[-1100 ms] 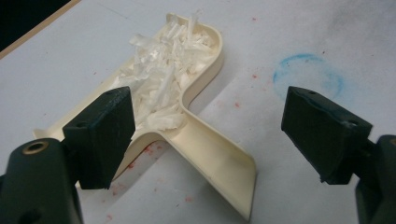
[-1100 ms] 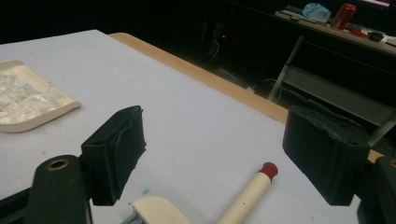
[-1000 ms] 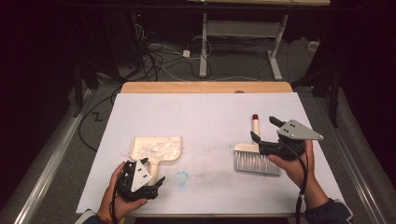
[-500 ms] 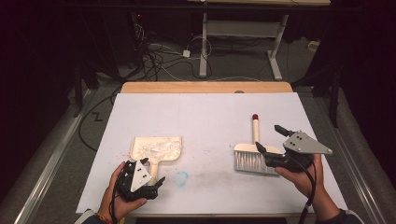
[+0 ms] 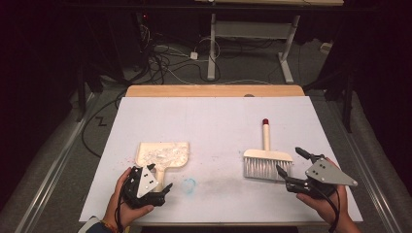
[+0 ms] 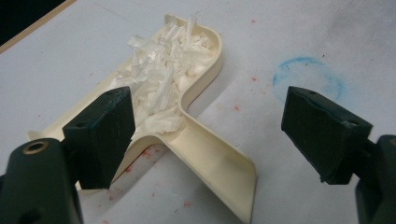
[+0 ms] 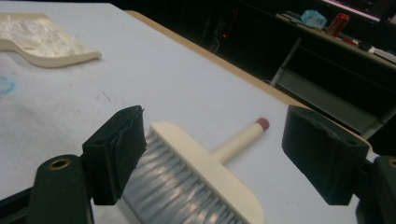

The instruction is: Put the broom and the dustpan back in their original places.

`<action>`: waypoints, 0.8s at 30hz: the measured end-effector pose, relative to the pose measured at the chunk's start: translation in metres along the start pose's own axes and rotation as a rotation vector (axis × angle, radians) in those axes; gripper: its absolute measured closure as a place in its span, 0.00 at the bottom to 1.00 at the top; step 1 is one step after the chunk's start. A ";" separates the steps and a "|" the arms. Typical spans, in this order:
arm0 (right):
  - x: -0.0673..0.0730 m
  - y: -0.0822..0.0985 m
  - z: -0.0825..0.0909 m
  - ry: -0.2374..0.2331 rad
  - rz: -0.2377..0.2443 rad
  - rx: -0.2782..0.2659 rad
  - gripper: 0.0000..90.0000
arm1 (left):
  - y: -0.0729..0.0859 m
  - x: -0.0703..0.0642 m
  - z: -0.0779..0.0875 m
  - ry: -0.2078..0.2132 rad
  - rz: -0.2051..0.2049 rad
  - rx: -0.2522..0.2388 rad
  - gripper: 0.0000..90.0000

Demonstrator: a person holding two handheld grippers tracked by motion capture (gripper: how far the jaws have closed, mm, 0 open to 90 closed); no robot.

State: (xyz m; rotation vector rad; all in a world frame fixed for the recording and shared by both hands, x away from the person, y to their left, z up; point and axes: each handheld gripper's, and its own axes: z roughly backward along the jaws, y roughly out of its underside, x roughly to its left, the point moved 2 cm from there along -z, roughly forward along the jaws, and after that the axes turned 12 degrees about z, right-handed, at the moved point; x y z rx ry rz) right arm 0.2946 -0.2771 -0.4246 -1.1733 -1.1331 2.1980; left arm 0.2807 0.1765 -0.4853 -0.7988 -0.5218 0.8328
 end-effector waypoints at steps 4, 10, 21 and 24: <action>0.006 0.015 0.005 -0.007 -0.004 0.017 0.24 | 0.000 -0.001 0.000 -0.002 0.003 0.000 0.19; 0.012 0.026 0.004 -0.025 0.008 0.046 0.24 | 0.000 -0.003 0.000 -0.006 -0.003 0.005 0.19; 0.011 0.025 0.008 -0.014 -0.002 0.042 0.25 | 0.000 -0.006 0.000 0.002 -0.021 0.002 0.19; 0.012 0.023 0.011 -0.007 0.019 0.053 0.24 | -0.002 -0.009 0.001 0.007 -0.033 -0.002 0.19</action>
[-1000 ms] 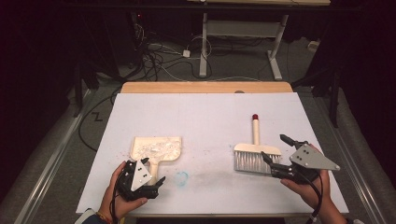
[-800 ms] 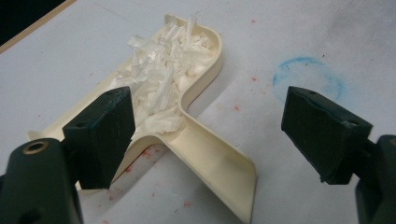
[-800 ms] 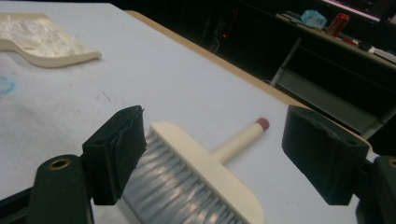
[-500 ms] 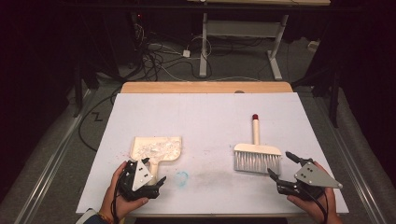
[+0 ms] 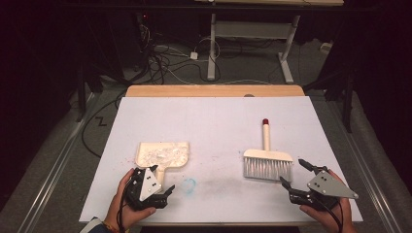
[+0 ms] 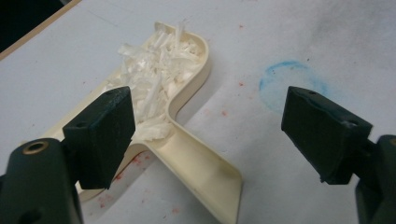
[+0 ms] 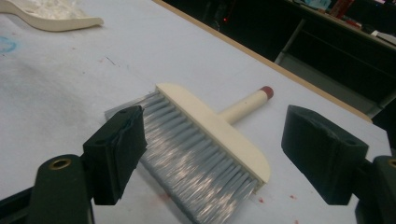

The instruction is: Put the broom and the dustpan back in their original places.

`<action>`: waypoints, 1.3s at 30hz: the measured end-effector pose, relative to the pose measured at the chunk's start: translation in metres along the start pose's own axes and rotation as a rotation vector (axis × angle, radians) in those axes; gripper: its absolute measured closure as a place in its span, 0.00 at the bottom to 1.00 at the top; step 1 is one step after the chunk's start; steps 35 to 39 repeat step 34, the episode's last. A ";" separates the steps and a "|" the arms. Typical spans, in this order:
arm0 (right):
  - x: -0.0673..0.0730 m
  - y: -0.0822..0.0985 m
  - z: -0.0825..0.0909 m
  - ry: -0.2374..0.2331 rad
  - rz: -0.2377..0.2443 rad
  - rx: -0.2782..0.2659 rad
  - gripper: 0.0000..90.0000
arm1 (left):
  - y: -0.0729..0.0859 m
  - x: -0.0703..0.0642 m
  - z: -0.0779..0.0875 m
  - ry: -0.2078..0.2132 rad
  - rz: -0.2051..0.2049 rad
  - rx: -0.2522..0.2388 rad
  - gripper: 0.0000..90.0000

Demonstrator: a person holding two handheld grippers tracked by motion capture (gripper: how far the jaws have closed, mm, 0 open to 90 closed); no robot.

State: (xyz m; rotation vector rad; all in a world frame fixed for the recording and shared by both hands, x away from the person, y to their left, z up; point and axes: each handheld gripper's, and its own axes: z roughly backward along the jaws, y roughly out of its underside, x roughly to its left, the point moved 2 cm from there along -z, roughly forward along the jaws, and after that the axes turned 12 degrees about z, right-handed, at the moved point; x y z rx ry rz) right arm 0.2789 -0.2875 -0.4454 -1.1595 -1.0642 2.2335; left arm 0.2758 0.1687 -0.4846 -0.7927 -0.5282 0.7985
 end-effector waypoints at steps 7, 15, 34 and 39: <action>-0.004 0.003 0.000 -0.002 -0.017 0.012 0.24 | -0.001 0.000 -0.005 0.007 -0.002 0.009 0.19; -0.010 0.004 0.005 0.021 -0.033 0.008 0.24 | -0.001 -0.002 -0.004 0.006 -0.011 0.011 0.19; -0.009 0.009 -0.001 0.006 -0.019 0.034 0.24 | -0.006 -0.001 -0.009 -0.017 -0.008 0.003 0.19; -0.009 0.009 -0.001 0.006 -0.019 0.034 0.24 | -0.006 -0.001 -0.009 -0.017 -0.008 0.003 0.19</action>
